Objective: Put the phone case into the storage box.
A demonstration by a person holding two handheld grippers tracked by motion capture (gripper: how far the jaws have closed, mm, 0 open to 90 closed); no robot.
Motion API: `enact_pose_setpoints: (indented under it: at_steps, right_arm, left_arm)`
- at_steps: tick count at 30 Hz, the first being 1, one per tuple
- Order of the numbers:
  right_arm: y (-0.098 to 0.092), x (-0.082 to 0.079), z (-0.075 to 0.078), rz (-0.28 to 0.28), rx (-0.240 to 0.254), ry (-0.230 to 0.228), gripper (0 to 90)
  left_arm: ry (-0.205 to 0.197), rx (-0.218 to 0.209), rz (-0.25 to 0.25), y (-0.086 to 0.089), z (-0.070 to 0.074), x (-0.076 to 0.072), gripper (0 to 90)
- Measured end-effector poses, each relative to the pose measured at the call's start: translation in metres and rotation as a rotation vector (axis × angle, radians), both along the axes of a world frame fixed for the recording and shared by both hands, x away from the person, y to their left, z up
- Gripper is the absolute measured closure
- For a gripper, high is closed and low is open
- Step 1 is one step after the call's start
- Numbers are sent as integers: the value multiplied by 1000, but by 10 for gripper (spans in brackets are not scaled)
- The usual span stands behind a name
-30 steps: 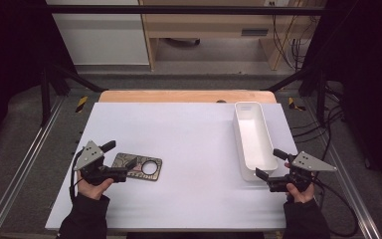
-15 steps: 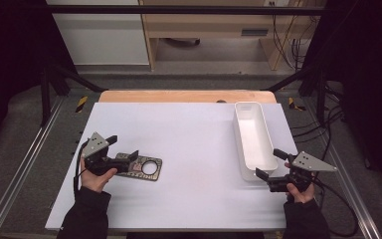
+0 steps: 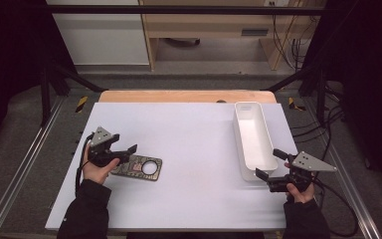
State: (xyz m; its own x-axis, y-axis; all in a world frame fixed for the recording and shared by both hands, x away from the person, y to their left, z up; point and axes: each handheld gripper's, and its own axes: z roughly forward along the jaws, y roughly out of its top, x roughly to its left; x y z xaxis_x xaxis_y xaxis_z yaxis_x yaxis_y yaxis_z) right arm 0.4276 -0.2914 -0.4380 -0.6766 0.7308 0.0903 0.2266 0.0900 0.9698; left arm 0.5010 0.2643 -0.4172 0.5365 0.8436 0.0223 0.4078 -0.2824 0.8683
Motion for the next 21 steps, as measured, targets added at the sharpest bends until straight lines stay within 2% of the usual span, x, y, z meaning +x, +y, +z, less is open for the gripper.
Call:
enact_pose_setpoints:
  at_steps: [2,3,7,9,10,12,13,16,19,21]
  right_arm:
    - [0,0,0,1,0,0,3]
    - [0,0,0,1,0,0,3]
    - [0,0,0,2,1,0,3]
    - [0,0,0,2,0,0,3]
    - [1,0,0,2,1,0,3]
    - [1,0,0,2,1,1,3]
    - [1,0,0,4,1,1,3]
    - [1,0,0,5,-2,0,3]
    - [1,0,0,5,-1,0,3]
    - [1,0,0,5,2,-1,3]
  left_arm:
    - [13,6,12,1,-3,4,323]
    - [23,26,33,1,-5,7,357]
    - [33,47,58,2,-8,11,495]
    - [38,58,70,2,-10,13,525]
    - [41,71,78,2,-11,14,585]
    - [48,77,84,2,-13,17,607]
    - [50,89,87,2,-15,18,674]
    - [59,107,101,2,-18,21,753]
    - [76,134,125,1,-22,26,796]
    - [97,147,128,2,-26,29,866]
